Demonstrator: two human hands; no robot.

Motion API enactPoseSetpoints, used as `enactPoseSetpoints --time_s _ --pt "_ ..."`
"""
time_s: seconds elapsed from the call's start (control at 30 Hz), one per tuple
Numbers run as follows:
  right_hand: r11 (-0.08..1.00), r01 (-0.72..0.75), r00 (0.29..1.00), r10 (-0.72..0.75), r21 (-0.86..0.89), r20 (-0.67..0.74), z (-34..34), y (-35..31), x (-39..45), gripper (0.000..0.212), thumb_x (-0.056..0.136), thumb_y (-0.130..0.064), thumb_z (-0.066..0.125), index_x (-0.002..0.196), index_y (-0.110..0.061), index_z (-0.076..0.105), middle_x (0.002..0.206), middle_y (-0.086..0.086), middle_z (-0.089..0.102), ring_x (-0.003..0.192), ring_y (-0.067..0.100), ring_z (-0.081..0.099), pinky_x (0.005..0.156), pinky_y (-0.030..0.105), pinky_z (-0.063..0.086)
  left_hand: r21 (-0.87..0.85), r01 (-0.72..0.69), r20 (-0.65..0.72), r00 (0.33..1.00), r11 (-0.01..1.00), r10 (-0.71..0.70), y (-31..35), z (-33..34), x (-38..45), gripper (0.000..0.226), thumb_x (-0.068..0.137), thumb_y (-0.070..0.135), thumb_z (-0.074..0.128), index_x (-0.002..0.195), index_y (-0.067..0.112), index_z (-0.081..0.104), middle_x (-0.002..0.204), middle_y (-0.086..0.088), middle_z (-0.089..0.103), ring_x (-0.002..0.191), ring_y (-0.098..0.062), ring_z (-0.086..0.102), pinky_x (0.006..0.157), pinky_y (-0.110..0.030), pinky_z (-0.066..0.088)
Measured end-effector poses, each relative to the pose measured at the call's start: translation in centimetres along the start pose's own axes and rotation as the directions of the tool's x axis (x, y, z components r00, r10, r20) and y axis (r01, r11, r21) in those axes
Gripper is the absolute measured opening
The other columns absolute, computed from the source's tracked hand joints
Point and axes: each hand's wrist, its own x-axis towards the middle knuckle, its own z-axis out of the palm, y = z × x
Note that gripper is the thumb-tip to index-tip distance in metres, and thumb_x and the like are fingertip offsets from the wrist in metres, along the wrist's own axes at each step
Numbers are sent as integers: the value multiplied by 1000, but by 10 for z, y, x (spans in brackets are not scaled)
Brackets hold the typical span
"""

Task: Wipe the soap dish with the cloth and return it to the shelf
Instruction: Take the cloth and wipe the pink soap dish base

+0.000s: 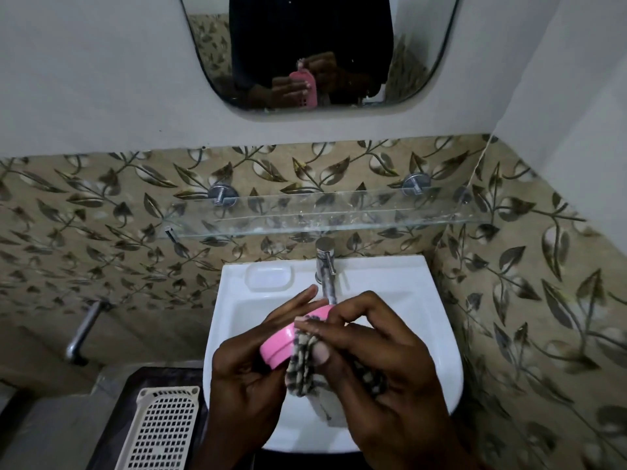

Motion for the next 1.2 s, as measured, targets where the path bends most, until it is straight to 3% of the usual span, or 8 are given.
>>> enactPoseSetpoints --time_s 0.17,0.43,0.67,0.77,0.87,0.97,1.1,1.2 --pt "944 -279 950 299 177 -93 -4 18 -6 23 96 -23 64 111 -24 80 96 3 62 78 11 70 60 16 51 63 -30 -99 994 998 36 0 -5 -6 41 94 4 70 126 29 77 127 10 77 120 -11 71 97 -19 54" --pt "869 -424 888 454 253 -70 -1 32 -28 22 89 -22 68 104 -29 83 93 7 63 81 19 75 65 23 55 -103 207 -270 935 973 -228 -1 -12 -8 24 75 22 77 95 12 85 108 -15 82 108 -33 76 92 -37 60" --pt "723 -452 874 476 522 98 -15 27 -27 25 85 -18 79 110 -15 81 102 14 81 88 24 80 76 24 61 -442 451 -56 849 776 -526 11 -13 14 65 63 42 98 116 10 79 134 -21 71 129 -40 64 110 -56 44" --pt "846 -354 922 387 398 -2 -10 17 -24 26 82 -31 81 106 -20 80 90 2 80 73 18 79 65 22 59 -503 496 26 827 708 -561 6 -5 24 64 74 36 93 131 14 71 145 -22 63 137 -41 57 111 -61 43" --pt "997 -71 985 66 -22 -161 -10 12 -22 19 86 -14 76 103 -18 80 95 -3 74 70 10 71 60 18 54 -635 580 141 736 510 -662 -2 1 20 76 89 35 79 153 12 47 149 -31 54 136 -49 55 110 -62 46" --pt "968 32 998 -44 -250 -42 -7 8 -28 19 86 -12 74 104 -17 80 104 -3 71 87 8 73 69 23 57 -756 566 234 702 329 -672 -3 3 8 75 101 57 50 161 14 35 156 -35 43 144 -52 43 121 -66 29" --pt "961 15 985 34 -276 171 -2 2 -34 26 88 -18 74 108 -35 77 115 -12 61 70 3 69 65 19 54 -741 537 208 753 402 -624 1 6 10 91 87 79 56 156 20 46 154 -29 50 143 -50 47 113 -67 41" --pt "991 -61 991 74 -116 113 -8 -2 -27 25 88 -19 74 107 -35 80 107 -6 60 64 5 67 58 13 49 -718 536 162 748 443 -644 3 4 11 82 90 77 50 152 24 53 152 -24 55 141 -45 50 107 -62 49"
